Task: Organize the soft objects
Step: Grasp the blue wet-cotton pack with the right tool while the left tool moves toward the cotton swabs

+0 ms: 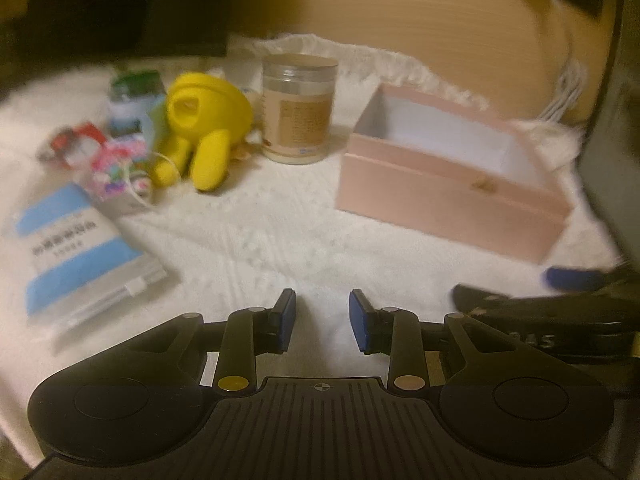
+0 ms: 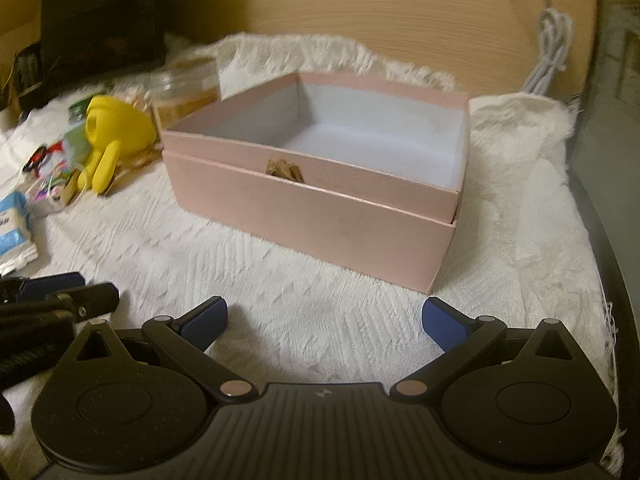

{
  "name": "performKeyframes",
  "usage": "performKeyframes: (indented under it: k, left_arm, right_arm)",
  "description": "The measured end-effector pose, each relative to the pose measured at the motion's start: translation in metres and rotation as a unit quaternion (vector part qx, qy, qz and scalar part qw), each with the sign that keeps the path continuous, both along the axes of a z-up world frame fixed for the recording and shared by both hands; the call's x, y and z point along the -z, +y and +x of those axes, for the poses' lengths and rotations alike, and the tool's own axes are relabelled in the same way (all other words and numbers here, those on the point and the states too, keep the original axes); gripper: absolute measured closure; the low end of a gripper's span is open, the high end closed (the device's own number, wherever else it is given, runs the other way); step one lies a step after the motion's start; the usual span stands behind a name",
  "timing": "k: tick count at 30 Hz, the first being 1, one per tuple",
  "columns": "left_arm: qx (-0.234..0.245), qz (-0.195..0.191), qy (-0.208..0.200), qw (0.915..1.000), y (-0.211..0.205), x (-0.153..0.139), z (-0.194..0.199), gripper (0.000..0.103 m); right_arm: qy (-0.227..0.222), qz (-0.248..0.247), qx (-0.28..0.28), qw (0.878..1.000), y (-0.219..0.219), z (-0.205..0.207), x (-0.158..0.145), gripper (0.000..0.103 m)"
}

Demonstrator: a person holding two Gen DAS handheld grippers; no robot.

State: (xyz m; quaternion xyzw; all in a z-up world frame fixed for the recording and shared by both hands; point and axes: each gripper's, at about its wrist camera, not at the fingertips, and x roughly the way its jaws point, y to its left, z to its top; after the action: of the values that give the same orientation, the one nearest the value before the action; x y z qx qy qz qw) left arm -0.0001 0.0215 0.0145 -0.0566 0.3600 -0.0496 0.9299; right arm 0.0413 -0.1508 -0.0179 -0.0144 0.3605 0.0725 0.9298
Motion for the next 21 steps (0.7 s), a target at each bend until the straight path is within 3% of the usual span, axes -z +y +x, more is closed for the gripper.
performKeyframes:
  k: [2, 5, 10, 12, 17, 19, 21]
  left_arm:
    - [0.024, -0.034, -0.001, 0.9991, 0.015, -0.010, -0.001, 0.069]
    - [0.025, -0.043, -0.020, 0.9985, 0.045, -0.033, -0.007, 0.069]
    - [-0.018, -0.015, -0.055, 0.9982, 0.116, -0.067, -0.014, 0.069]
    - [-0.038, 0.001, -0.055, 0.9978, 0.151, -0.072, -0.009, 0.069]
    - [-0.070, 0.022, -0.021, 0.9971, 0.235, -0.069, 0.019, 0.069]
    - [-0.091, -0.011, 0.005, 0.9958, 0.268, -0.062, 0.036, 0.070]
    - [-0.112, -0.070, 0.029, 0.9909, 0.300, -0.050, 0.049, 0.070]
  right_arm:
    - [0.025, -0.005, -0.009, 1.000, -0.002, 0.003, -0.004, 0.000]
    - [0.036, -0.010, -0.024, 0.999, -0.003, 0.004, -0.005, 0.000]
    - [0.057, -0.019, -0.040, 0.997, 0.000, 0.008, -0.009, 0.000]
    - [0.063, -0.024, -0.047, 0.997, 0.005, 0.008, -0.013, 0.009]
    - [0.006, -0.046, -0.115, 0.992, 0.053, -0.009, -0.044, 0.013]
    - [-0.033, -0.042, -0.133, 0.990, 0.076, -0.018, -0.058, 0.013]
    - [-0.059, -0.027, -0.132, 0.989, 0.101, -0.022, -0.070, 0.013]
